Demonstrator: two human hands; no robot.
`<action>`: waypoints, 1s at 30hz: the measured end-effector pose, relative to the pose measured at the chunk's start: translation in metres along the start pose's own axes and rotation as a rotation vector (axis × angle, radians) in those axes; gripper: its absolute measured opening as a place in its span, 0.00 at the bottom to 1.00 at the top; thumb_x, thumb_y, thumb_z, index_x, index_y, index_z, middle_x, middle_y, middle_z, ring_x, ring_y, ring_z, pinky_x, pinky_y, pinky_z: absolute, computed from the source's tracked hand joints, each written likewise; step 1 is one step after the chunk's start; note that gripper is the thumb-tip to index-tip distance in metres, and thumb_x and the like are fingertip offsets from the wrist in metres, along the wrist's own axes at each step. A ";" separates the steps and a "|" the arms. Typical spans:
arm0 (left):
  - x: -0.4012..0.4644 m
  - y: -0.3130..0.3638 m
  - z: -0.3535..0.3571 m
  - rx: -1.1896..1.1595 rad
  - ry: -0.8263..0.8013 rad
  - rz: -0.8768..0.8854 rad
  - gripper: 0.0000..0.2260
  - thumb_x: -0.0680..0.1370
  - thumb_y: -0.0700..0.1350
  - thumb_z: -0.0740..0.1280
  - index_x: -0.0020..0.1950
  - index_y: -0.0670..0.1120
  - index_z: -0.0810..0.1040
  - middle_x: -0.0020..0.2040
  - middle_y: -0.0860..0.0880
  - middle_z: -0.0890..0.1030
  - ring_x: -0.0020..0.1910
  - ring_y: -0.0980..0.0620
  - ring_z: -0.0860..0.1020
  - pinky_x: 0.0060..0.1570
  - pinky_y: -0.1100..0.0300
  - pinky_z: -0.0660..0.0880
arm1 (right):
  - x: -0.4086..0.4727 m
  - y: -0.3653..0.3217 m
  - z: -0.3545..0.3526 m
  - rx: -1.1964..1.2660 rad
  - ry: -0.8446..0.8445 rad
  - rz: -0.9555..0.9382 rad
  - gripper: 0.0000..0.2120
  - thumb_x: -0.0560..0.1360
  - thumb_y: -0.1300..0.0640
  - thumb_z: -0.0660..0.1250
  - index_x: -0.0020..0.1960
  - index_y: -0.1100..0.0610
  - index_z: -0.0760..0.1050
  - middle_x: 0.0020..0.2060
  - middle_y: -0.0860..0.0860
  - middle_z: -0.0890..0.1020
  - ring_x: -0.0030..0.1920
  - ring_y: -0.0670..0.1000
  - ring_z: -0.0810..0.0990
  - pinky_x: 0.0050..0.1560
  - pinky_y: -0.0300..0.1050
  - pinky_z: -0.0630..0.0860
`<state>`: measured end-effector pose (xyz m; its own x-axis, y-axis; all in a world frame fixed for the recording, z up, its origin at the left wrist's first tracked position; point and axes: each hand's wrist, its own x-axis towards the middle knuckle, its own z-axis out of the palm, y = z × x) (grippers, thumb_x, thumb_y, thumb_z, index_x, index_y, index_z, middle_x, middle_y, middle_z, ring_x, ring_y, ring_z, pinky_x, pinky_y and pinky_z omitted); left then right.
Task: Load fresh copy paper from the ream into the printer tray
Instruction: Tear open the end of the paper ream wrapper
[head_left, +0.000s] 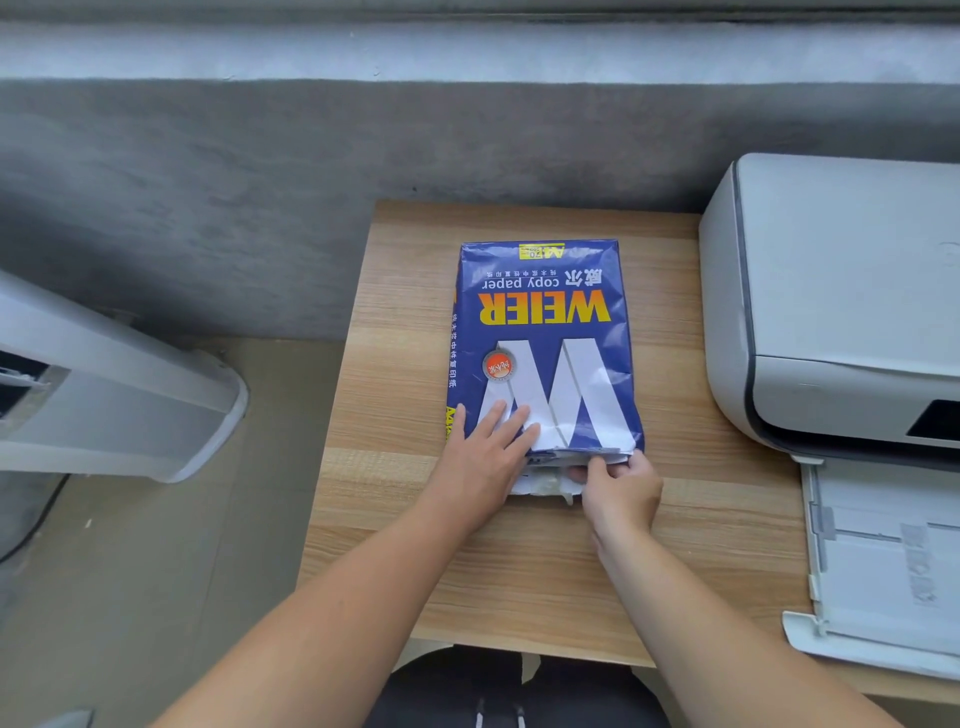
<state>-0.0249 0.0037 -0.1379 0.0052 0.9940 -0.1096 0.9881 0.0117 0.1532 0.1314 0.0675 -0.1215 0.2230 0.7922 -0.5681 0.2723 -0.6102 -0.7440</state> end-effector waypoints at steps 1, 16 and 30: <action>0.001 0.000 0.000 0.006 -0.020 -0.002 0.18 0.83 0.47 0.64 0.73 0.47 0.71 0.78 0.47 0.71 0.78 0.42 0.67 0.68 0.28 0.68 | -0.001 0.000 0.000 0.002 0.005 -0.001 0.10 0.76 0.66 0.64 0.44 0.52 0.76 0.37 0.52 0.87 0.34 0.49 0.88 0.40 0.48 0.84; 0.003 -0.002 -0.004 0.043 -0.087 -0.070 0.18 0.83 0.44 0.67 0.72 0.47 0.72 0.78 0.46 0.71 0.78 0.39 0.65 0.69 0.30 0.68 | -0.053 0.026 -0.070 -0.149 -0.210 0.024 0.05 0.80 0.62 0.66 0.50 0.54 0.80 0.27 0.53 0.80 0.29 0.48 0.77 0.36 0.45 0.72; -0.062 0.018 -0.021 -0.869 -0.014 -1.051 0.11 0.80 0.54 0.68 0.59 0.51 0.78 0.52 0.51 0.84 0.52 0.48 0.81 0.49 0.53 0.76 | -0.020 0.003 -0.070 -0.265 -0.375 0.091 0.11 0.80 0.49 0.67 0.48 0.57 0.81 0.46 0.59 0.87 0.49 0.62 0.86 0.53 0.60 0.82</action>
<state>-0.0109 -0.0552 -0.1078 -0.6758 0.4725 -0.5658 0.1124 0.8246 0.5544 0.1928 0.0492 -0.0877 -0.0831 0.6548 -0.7512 0.5081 -0.6206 -0.5972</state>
